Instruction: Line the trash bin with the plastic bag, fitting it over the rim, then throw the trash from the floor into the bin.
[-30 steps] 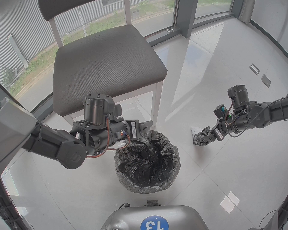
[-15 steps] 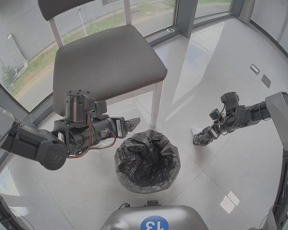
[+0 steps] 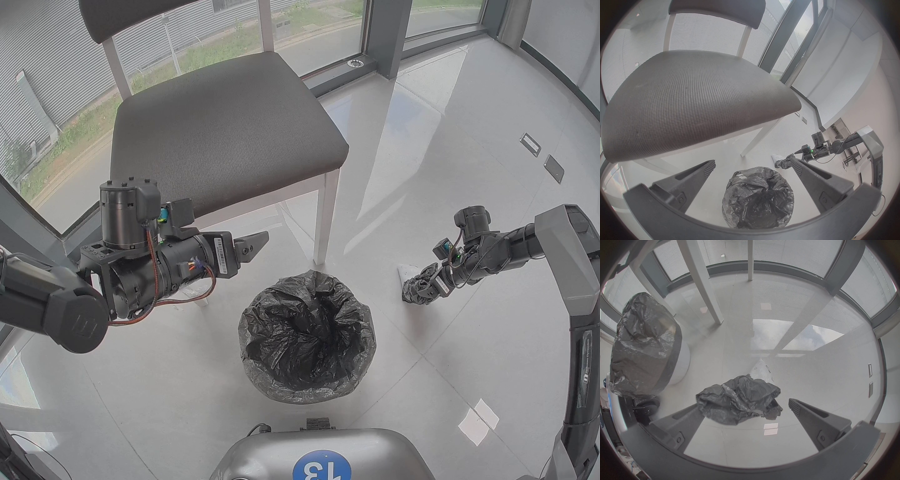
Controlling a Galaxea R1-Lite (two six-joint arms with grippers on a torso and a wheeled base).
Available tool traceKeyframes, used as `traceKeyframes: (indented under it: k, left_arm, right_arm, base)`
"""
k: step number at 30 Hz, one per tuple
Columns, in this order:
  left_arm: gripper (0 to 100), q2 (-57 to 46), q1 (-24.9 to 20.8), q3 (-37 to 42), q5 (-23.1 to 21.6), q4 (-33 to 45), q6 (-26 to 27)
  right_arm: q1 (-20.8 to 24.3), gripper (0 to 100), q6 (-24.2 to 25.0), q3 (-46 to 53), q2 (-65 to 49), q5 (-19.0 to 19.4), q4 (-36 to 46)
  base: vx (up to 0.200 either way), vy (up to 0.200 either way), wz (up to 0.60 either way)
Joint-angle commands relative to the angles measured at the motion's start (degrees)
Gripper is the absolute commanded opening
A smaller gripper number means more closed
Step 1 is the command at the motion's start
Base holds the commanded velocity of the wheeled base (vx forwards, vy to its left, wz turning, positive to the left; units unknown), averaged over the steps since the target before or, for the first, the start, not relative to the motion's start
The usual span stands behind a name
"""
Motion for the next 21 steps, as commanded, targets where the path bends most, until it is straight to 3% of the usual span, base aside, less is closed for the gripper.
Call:
traceKeyframes:
  k: [1, 12, 13, 14, 15, 21]
  left_arm:
    - [100, -1.02, 0.08, 0.01, -0.01, -0.16, -0.04]
    - [100, -1.02, 0.17, 0.1, 0.08, -0.34, -0.04]
    - [100, -1.02, 0.17, 0.1, 0.08, -0.34, -0.04]
    - [100, -1.02, 0.17, 0.1, 0.08, -0.34, -0.04]
    - [100, -1.02, 0.17, 0.1, 0.08, -0.34, -0.04]
    - [100, -0.84, 0.17, 0.27, 0.08, -0.08, -0.12]
  right_arm:
    - [-0.08, 100, -0.01, -3.85, 4.74, 0.01, 0.08]
    - [-0.08, 100, 0.34, -9.04, 9.84, 1.94, -0.44]
    - [-0.08, 100, 0.43, -9.13, 10.1, 5.37, -0.71]
    - [0.01, 100, 0.52, -9.13, 10.1, 6.43, -0.97]
    - [0.18, 0, 0.78, -9.3, 10.28, 6.43, -1.06]
    - [0.62, 0, 4.38, -9.74, 10.81, 6.16, -0.8]
  base:
    - [0.0, 0.0, 0.0]
    - [0.0, 0.0, 0.0]
    - [0.0, 0.0, 0.0]
    - [0.0, 0.0, 0.0]
    - [0.0, 0.0, 0.0]
    - [0.0, 0.0, 0.0]
